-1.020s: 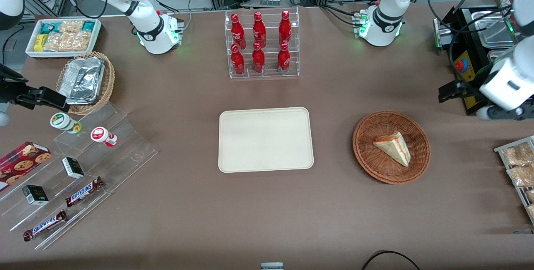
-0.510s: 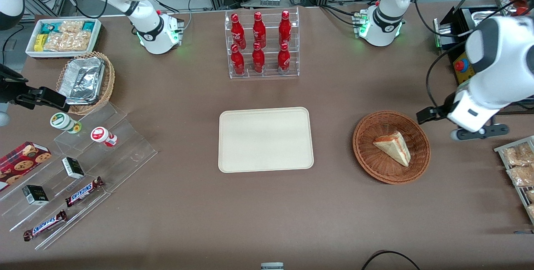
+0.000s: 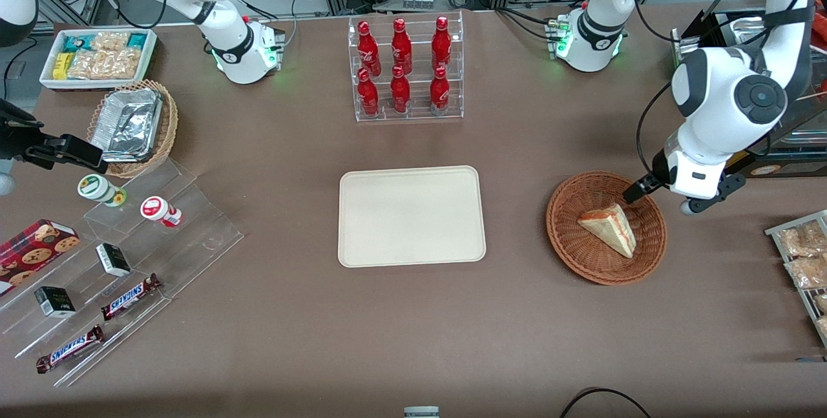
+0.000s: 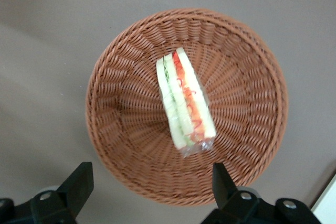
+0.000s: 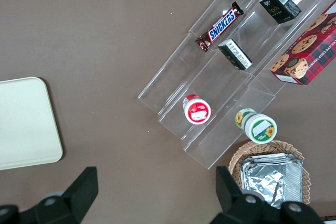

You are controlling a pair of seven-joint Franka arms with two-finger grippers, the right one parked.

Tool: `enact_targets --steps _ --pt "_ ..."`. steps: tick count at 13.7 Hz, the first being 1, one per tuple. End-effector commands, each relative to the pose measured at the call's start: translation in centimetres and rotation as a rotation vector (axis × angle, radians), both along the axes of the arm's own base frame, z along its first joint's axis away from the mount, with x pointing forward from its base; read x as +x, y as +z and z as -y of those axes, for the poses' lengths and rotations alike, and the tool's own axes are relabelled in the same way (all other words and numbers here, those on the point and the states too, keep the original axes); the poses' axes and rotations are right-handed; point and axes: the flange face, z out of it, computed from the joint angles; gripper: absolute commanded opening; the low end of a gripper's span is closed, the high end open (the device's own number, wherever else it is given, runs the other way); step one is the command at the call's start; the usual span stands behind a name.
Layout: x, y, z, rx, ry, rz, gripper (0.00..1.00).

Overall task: Place sandwich from basket to tray
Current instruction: 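Lower the open left gripper and close it on the wrapped sandwich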

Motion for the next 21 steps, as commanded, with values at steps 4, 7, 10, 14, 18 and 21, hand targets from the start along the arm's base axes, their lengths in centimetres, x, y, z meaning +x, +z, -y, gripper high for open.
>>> enact_targets --steps 4,7,10,14,18,21 --pt "0.8 -3.7 1.7 0.003 0.078 0.020 1.00" --pt "1.1 -5.4 1.7 0.003 0.081 0.018 1.00" --pt "1.4 -7.0 1.7 0.000 0.080 0.024 1.00" --pt "1.6 -8.8 1.7 -0.003 0.095 0.024 1.00" --pt "1.7 -10.3 1.7 -0.004 0.095 0.018 1.00" --pt "1.8 -10.7 1.7 -0.005 0.095 0.018 0.87"
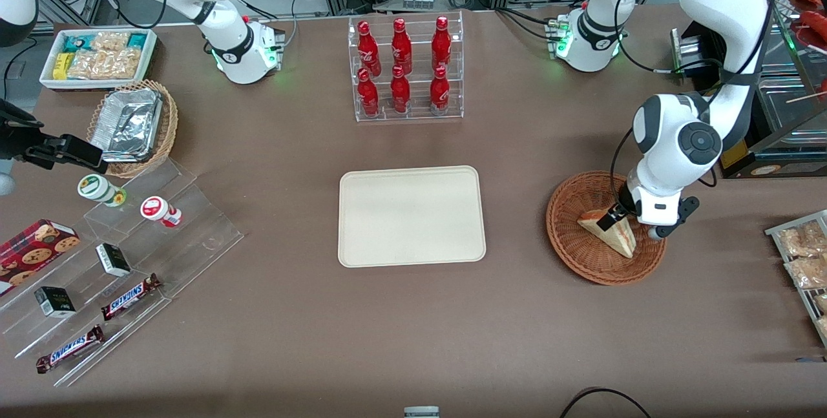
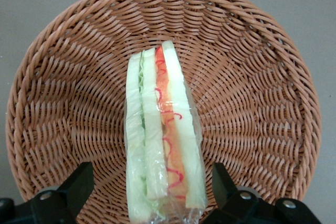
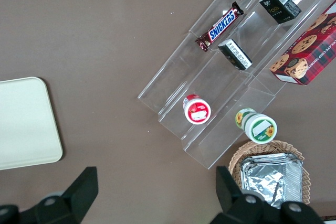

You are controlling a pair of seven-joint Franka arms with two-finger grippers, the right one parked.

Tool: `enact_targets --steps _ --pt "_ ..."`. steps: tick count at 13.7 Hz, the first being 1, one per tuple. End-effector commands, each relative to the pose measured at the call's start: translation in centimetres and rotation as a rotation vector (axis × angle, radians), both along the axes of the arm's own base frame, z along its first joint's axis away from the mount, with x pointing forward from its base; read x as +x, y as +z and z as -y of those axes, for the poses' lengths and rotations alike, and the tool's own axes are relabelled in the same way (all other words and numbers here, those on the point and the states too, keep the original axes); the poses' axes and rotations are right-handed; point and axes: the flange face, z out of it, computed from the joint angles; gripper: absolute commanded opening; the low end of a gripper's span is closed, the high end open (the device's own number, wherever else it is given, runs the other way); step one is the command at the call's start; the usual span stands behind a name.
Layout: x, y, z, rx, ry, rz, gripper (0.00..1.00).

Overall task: Place sandwich from basket to tray
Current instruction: 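Lower the open left gripper and close it on the wrapped sandwich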

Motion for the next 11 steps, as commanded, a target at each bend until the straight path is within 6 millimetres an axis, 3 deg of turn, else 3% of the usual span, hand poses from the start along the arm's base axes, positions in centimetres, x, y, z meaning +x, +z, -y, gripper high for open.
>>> enact_targets --steps 1,2,4,5,8,11 --pt "0.2 -0.2 0.1 0.009 0.014 0.015 0.62" --pt "0.3 -0.2 0.1 0.009 0.015 0.016 0.40" --pt "0.5 -0.5 0.1 0.010 0.017 0.013 0.14" --pt "0.6 -0.2 0.2 0.009 0.014 0.018 0.05" --pt "1.2 1.5 0.2 0.012 0.007 0.018 0.04" --pt "2.9 6.7 0.3 0.089 -0.042 -0.082 0.04"
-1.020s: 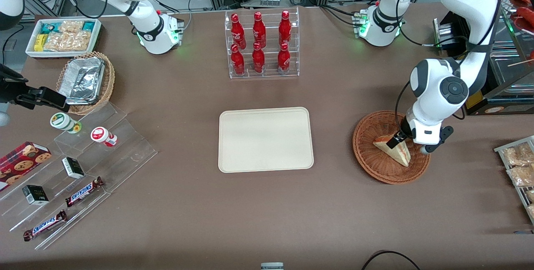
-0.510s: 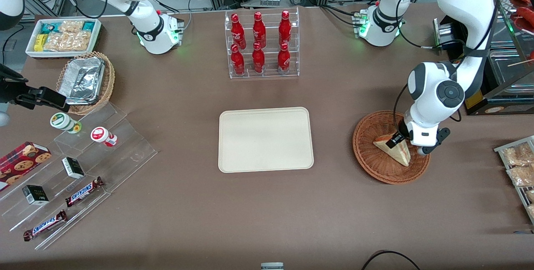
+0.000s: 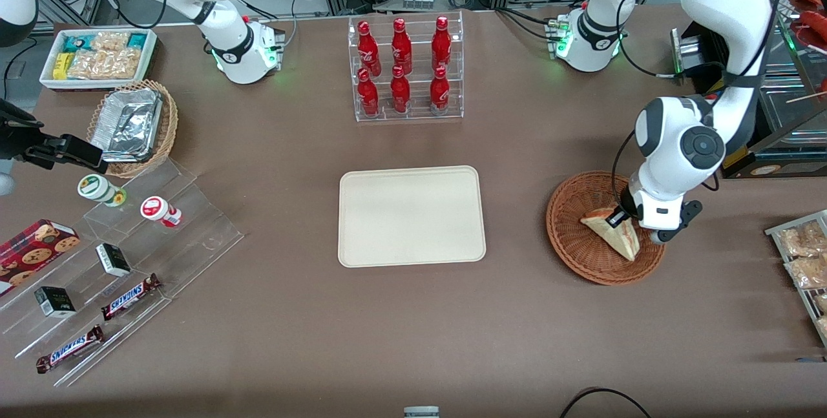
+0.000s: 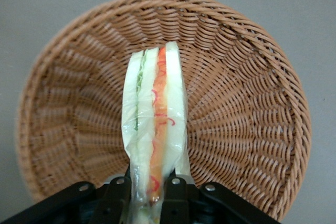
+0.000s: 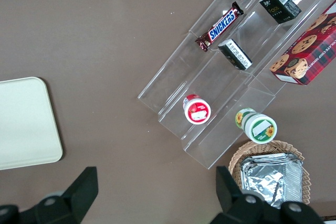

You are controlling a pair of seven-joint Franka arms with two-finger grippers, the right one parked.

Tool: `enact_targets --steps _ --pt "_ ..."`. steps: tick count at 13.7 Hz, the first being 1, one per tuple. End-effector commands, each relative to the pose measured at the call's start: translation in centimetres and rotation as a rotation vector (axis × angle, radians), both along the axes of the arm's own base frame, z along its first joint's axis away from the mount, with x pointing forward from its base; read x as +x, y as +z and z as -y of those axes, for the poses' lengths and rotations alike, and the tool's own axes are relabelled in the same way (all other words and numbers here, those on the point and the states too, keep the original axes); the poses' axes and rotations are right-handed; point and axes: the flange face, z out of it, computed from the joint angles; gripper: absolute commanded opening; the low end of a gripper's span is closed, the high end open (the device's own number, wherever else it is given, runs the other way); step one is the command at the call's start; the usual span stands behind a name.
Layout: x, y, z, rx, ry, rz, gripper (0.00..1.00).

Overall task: Place sandwich from basket to tray
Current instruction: 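Lower the open left gripper and close it on the wrapped sandwich, then lift the sandwich with the left gripper and carry it over the tray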

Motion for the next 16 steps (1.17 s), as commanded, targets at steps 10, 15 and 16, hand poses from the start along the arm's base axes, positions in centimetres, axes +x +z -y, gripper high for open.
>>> enact_targets --steps 10,15,16 --pt "1.3 13.9 18.4 0.062 -0.270 -0.058 0.04" --pt "-0.9 11.1 30.5 0.030 -0.434 -0.064 0.04" --pt "-1.0 10.7 32.0 0.023 -0.449 -0.063 0.04"
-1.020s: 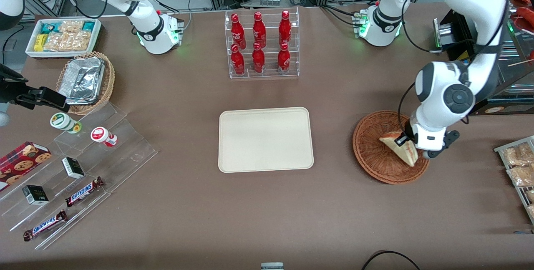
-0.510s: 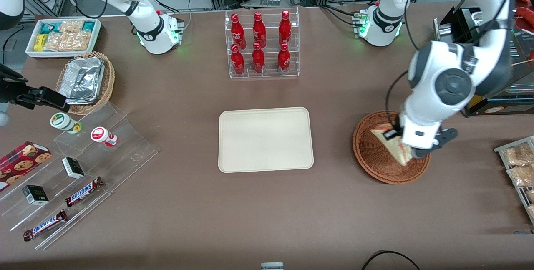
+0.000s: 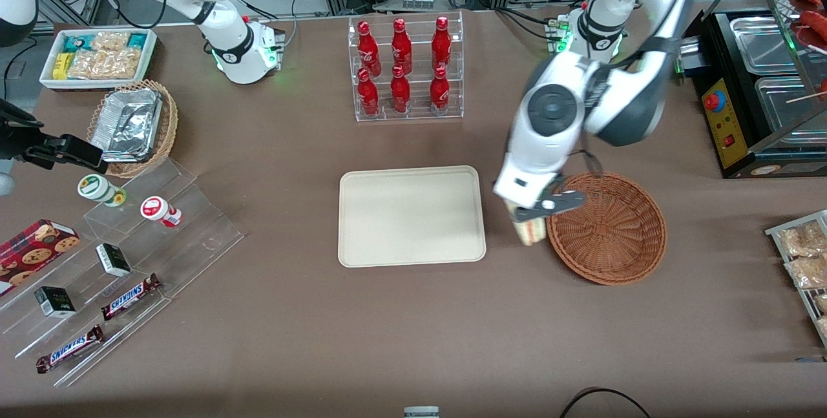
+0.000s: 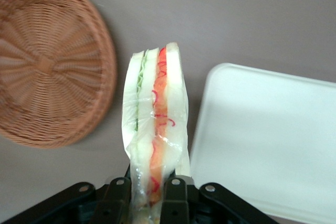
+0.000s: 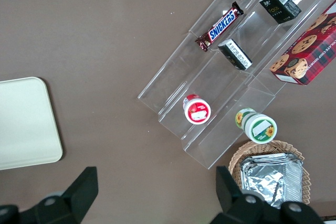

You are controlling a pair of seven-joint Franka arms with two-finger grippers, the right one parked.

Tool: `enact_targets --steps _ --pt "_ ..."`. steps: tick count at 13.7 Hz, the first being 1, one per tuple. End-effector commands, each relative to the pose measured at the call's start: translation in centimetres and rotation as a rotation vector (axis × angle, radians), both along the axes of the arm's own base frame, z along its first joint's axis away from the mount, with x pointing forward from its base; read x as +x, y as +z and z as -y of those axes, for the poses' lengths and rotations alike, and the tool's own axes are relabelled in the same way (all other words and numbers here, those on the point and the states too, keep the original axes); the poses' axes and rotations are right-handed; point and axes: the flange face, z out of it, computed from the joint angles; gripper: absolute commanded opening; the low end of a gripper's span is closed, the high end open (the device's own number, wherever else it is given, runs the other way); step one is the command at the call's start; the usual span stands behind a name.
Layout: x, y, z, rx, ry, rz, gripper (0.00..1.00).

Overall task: Place sandwich from basket to tray
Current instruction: 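Lift the sandwich with the left gripper and carry it over the tray, then lower the sandwich onto the tray and open the left gripper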

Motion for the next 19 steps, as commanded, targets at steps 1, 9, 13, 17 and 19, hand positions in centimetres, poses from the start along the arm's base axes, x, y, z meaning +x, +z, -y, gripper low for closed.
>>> enact_targets --steps 1,9,13,17,19 --pt "0.7 -1.3 4.4 -0.016 -0.018 -0.003 0.04" --pt "-3.5 -6.2 15.6 -0.078 -0.106 0.066 0.05" --pt "-5.2 -9.8 17.9 -0.056 -0.155 0.045 0.05" --pt "-5.4 -12.6 18.4 -0.056 -0.171 0.042 0.05" --pt "-5.5 -13.4 18.4 -0.049 -0.175 0.035 0.05"
